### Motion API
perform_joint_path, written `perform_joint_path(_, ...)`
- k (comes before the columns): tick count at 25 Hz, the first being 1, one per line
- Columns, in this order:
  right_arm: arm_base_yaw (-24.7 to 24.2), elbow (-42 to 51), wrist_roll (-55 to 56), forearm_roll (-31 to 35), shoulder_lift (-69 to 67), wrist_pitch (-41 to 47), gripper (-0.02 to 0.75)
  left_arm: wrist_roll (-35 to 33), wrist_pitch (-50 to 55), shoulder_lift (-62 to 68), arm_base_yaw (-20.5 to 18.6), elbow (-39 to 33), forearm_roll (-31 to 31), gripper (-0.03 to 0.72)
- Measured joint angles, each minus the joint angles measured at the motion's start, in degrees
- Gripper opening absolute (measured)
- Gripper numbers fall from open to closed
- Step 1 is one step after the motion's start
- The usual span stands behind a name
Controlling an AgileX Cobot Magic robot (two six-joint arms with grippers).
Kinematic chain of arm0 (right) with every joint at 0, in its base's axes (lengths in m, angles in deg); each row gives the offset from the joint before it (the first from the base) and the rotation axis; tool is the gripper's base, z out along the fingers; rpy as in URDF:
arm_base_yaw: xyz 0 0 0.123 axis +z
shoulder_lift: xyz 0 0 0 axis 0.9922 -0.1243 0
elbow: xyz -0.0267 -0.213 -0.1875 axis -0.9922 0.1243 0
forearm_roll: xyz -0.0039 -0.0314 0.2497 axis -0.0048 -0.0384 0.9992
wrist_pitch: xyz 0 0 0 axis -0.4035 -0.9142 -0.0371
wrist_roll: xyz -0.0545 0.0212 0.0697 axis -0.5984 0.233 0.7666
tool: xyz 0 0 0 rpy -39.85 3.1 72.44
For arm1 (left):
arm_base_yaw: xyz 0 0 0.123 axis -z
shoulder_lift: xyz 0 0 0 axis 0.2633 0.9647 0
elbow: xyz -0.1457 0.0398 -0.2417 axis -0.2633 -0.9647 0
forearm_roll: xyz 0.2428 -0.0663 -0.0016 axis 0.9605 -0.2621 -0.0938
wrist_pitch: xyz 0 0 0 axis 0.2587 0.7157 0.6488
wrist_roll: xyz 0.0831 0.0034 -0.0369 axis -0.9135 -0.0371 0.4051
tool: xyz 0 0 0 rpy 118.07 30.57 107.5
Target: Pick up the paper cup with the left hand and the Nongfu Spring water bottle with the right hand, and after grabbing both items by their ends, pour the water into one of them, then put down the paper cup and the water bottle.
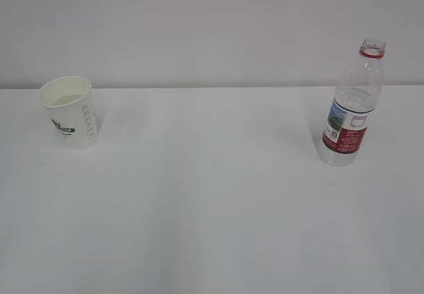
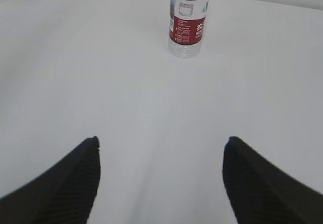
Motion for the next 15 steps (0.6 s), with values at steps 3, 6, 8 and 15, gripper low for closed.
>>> perform_joint_path(3, 0.0, 0.0, 0.0, 0.0, 0.0, 0.0, 0.568, 0.0, 0.0, 0.0, 0.0, 0.0, 0.0, 0.516)
perform_joint_path(6, 0.0, 0.0, 0.0, 0.0, 0.0, 0.0, 0.568, 0.0, 0.0, 0.0, 0.0, 0.0, 0.0, 0.516)
perform_joint_path(8, 0.0, 0.0, 0.0, 0.0, 0.0, 0.0, 0.569, 0.0, 0.0, 0.0, 0.0, 0.0, 0.0, 0.516)
perform_joint_path(15, 0.0, 0.0, 0.0, 0.0, 0.0, 0.0, 0.568, 0.0, 0.0, 0.0, 0.0, 0.0, 0.0, 0.516)
